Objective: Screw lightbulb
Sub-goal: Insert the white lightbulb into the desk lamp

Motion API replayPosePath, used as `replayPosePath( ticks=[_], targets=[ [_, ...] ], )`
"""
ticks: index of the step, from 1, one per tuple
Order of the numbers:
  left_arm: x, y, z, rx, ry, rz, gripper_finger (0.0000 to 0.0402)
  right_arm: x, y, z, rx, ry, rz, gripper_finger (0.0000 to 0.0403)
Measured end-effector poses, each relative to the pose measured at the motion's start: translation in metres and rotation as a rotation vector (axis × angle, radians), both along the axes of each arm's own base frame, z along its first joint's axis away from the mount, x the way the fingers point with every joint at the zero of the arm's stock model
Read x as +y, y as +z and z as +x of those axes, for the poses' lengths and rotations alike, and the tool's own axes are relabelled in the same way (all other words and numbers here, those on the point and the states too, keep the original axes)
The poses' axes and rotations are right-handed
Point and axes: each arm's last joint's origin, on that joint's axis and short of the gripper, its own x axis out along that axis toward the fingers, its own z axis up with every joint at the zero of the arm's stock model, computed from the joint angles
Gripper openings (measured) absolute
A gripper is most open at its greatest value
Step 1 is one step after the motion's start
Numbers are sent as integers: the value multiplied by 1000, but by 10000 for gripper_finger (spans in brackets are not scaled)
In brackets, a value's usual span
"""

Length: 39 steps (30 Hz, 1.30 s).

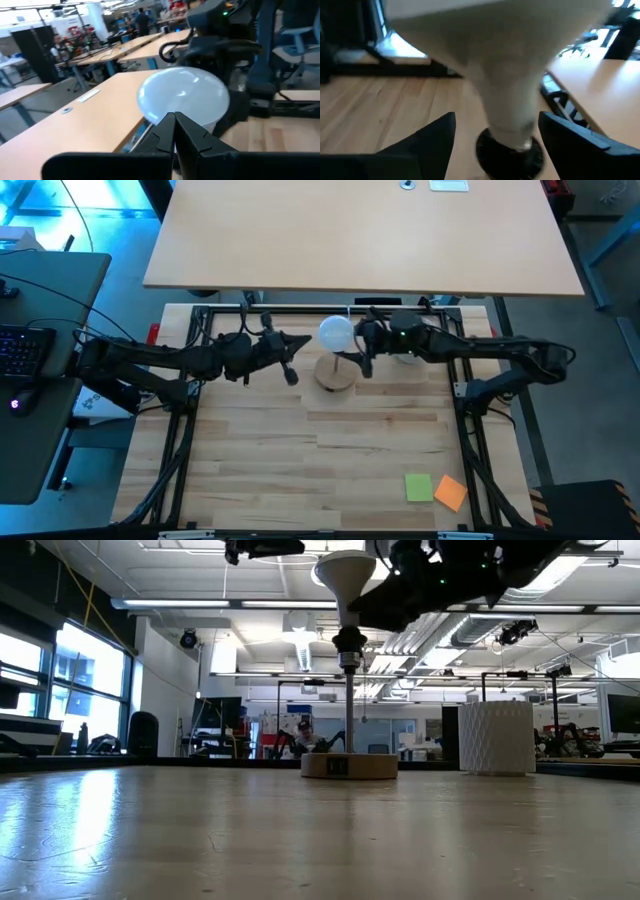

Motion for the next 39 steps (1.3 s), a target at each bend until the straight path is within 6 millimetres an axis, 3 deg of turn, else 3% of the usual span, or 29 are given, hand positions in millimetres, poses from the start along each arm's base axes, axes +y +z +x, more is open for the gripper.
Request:
replayPosePath(
  ticks=[8,18,27,34,39],
  targets=[
    [0,-3,0,25,19,-7,3,-10,18,26,26,14,-57,270],
    [-3,-5,-1,38,22,-26,3,-23,29,24,-19,-11,62,157],
    [-12,-7,-2,59,69,-10,3,-22,7,14,-349,-2,163,154],
    [-11,-6,-2,55,76,-10,3,-18,-23,15,-410,20,202,152],
    [-11,-5,-2,41,77,-10,3,-20,-30,19,-418,21,179,151]
  ],
)
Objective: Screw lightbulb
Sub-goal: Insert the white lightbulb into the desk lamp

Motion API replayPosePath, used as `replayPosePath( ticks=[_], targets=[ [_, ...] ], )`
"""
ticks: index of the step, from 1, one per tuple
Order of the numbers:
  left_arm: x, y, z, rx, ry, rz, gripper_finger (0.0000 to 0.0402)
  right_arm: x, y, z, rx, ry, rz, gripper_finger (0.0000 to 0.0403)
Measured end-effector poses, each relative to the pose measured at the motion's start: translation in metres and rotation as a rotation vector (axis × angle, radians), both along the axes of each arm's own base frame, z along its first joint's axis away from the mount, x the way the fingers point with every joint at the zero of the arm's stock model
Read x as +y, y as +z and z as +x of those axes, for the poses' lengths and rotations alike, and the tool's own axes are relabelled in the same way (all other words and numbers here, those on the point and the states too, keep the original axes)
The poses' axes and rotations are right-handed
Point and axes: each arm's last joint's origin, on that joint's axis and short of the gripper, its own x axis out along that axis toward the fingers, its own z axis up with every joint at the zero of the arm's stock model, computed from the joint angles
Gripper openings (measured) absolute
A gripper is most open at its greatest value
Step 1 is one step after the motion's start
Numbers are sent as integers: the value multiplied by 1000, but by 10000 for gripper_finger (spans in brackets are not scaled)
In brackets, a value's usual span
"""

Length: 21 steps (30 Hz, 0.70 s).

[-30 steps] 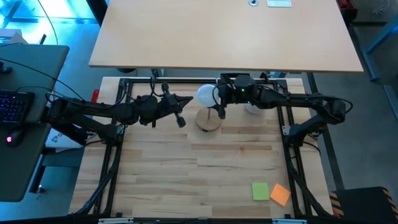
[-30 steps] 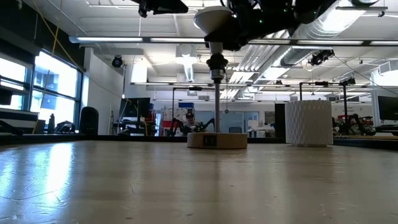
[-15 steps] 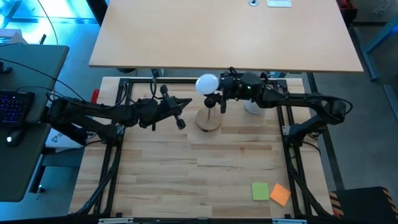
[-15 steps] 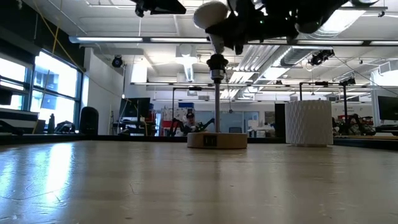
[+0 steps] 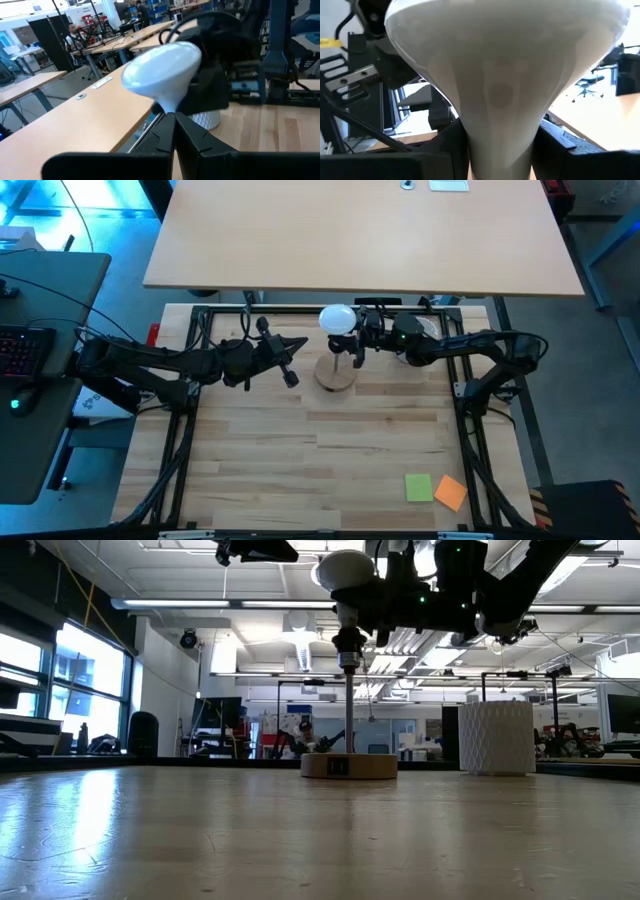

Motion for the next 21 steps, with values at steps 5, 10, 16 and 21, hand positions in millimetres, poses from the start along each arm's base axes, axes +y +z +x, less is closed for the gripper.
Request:
replayPosePath(
  ticks=[5,10,16,21],
  targets=[
    [0,5,1,-57,-13,0,3,0,-1,0,12,-3,-32,151],
    [5,14,2,-149,-117,-5,2,0,-4,1,49,-8,-55,149],
    [30,32,6,-150,-195,-38,1,-3,-5,0,66,-14,-56,149],
    [53,46,15,-117,-273,-50,1,-5,-8,-1,97,-17,-62,147]
  ],
)
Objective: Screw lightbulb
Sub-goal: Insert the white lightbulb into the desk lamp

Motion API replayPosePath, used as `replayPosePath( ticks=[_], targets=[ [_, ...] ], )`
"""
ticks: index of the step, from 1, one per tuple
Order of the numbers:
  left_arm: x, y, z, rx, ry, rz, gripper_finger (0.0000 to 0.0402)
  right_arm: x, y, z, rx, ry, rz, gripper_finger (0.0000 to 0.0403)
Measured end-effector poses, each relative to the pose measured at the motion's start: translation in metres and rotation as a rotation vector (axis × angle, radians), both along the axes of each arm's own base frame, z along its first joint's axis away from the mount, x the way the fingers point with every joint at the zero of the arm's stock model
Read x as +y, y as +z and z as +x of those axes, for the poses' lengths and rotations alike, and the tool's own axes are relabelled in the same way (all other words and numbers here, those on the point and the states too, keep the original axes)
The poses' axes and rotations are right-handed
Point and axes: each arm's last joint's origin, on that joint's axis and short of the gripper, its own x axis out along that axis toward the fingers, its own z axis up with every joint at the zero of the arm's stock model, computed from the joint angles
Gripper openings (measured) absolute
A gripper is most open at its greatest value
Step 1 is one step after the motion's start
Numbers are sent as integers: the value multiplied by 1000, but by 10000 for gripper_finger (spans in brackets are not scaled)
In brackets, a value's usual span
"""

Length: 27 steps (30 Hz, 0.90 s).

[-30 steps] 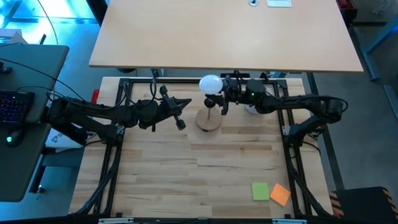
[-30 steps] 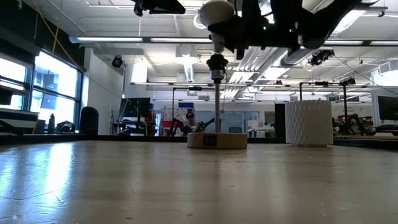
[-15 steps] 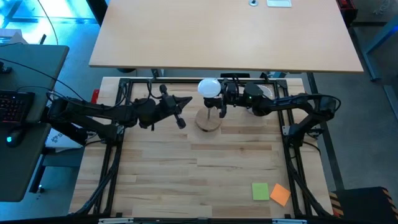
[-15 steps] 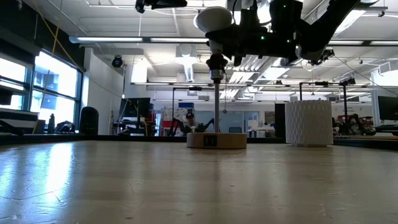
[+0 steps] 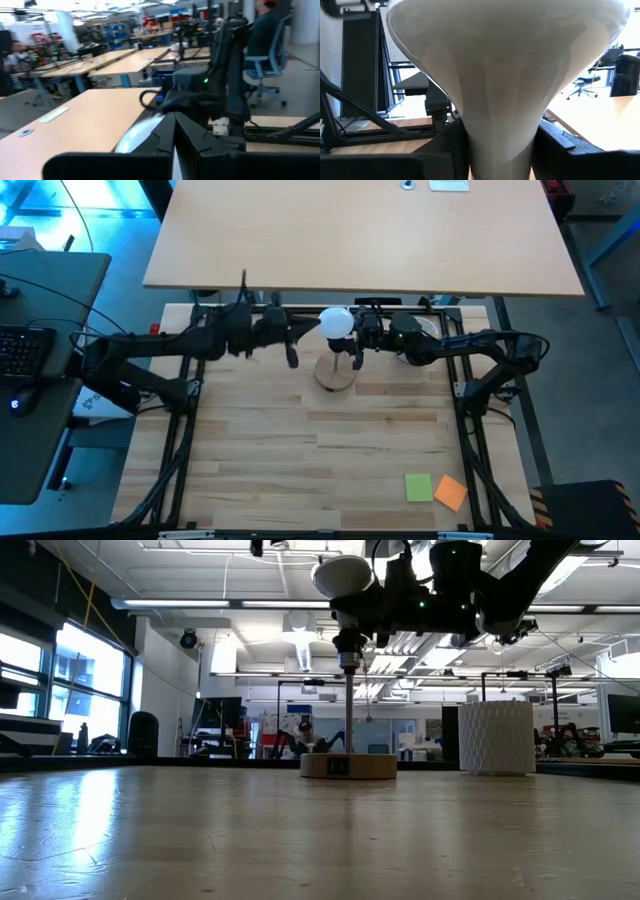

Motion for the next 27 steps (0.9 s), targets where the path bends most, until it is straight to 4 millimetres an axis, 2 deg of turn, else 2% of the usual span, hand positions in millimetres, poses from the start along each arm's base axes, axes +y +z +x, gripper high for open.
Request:
replayPosePath(
  ticks=[5,15,17,20,22,24,27],
  targets=[
    [17,-14,21,185,-35,20,0,0,-1,0,12,3,-6,143],
    [21,-14,30,172,-28,27,0,-1,-1,-1,16,28,14,142],
    [22,-15,32,166,-27,28,0,0,-1,-1,14,34,26,159],
    [22,-18,36,159,-27,22,0,-1,-8,0,59,36,50,212],
    [23,-20,39,162,-28,20,0,-1,-4,1,51,39,44,239],
    [23,-21,39,164,-26,17,0,-1,3,1,35,40,30,254],
    [23,-21,39,166,-26,11,0,0,4,-2,89,38,14,259]
  ],
)
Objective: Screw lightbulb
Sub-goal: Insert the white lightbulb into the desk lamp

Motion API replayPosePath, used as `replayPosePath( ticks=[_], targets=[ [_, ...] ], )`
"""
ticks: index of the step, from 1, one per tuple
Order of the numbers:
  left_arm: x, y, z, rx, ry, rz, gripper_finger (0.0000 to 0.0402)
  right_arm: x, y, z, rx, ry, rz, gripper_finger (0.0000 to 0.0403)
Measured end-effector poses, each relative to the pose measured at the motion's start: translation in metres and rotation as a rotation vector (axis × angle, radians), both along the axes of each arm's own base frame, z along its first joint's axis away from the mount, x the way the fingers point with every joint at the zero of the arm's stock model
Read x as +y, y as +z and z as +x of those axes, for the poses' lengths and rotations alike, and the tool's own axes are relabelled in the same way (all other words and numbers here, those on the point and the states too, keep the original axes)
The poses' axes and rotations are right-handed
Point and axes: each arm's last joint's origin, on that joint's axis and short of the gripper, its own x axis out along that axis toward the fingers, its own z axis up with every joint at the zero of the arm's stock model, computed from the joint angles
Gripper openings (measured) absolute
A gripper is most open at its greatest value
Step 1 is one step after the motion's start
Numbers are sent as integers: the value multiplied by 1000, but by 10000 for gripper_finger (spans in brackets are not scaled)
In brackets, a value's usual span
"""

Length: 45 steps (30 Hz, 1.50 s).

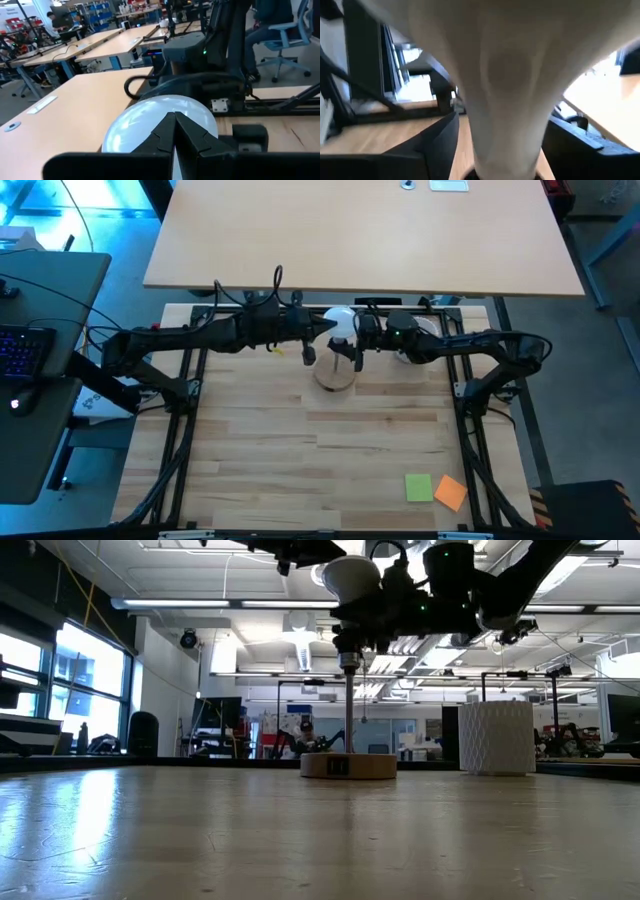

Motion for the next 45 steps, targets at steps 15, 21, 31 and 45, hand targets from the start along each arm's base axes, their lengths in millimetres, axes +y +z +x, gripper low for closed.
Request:
replayPosePath(
  ticks=[15,21,31,45],
  targets=[
    [-3,0,0,5,-4,-3,0,7,37,-53,201,-43,-45,263],
    [-7,-1,1,5,-18,-3,0,11,57,-68,147,-151,-64,264],
    [-7,2,-3,8,36,7,0,20,61,-70,142,-149,-27,264],
    [-9,3,-3,6,30,10,0,22,60,-68,144,-175,-35,264]
  ],
)
